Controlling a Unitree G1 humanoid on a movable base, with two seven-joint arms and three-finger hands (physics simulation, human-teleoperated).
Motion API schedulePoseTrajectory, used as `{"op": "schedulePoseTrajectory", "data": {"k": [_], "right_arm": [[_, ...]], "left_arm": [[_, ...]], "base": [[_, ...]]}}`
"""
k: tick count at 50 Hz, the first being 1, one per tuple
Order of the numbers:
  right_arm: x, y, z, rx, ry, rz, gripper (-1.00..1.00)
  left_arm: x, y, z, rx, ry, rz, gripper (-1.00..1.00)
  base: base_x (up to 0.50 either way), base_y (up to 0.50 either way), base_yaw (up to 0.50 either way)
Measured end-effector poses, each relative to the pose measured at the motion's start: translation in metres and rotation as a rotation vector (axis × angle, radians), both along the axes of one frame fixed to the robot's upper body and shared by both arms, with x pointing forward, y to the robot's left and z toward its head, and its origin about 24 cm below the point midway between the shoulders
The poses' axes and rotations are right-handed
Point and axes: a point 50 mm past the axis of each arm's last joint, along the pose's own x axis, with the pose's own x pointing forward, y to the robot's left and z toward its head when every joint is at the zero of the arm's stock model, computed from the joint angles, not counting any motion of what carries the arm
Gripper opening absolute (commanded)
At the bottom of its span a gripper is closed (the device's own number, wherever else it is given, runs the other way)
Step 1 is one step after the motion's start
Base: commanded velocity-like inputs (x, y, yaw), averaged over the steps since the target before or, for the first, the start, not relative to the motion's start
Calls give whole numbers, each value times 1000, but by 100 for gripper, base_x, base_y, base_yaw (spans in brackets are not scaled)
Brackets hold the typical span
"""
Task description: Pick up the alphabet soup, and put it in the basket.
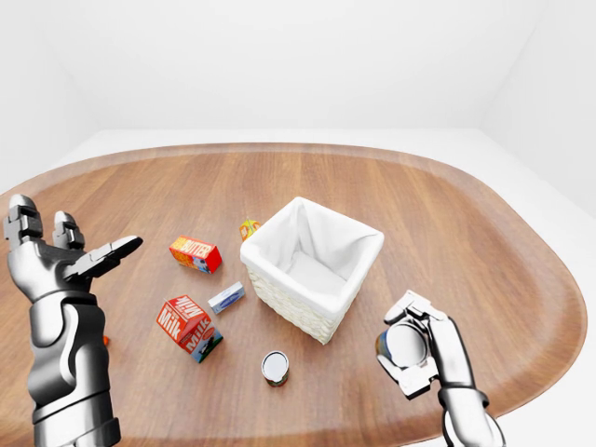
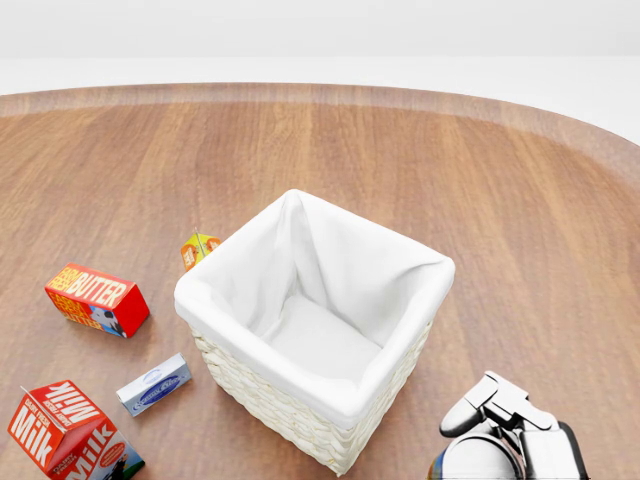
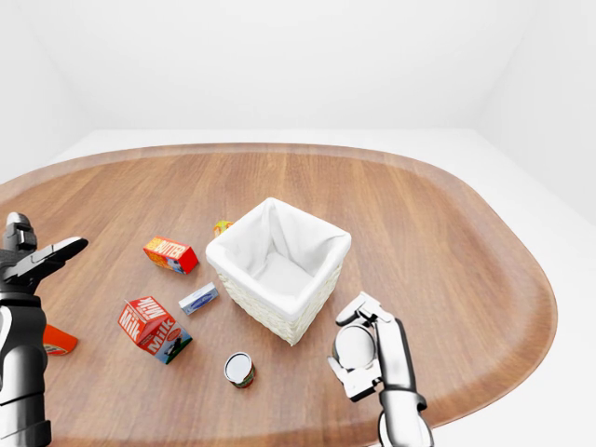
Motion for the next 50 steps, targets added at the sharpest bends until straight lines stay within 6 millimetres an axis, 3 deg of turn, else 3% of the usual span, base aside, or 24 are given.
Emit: {"op": "schedulePoseTrajectory", "data": {"k": [30, 50], "right_arm": [[9, 17, 95, -105, -400, 152, -100], [4, 53, 171, -234, -810, 349, -100]], "left_arm": [[1, 0, -1, -2, 1, -2, 100], [1, 0, -1, -4, 2, -2, 100]], "base": [[0, 0, 0], [0, 0, 0]]}}
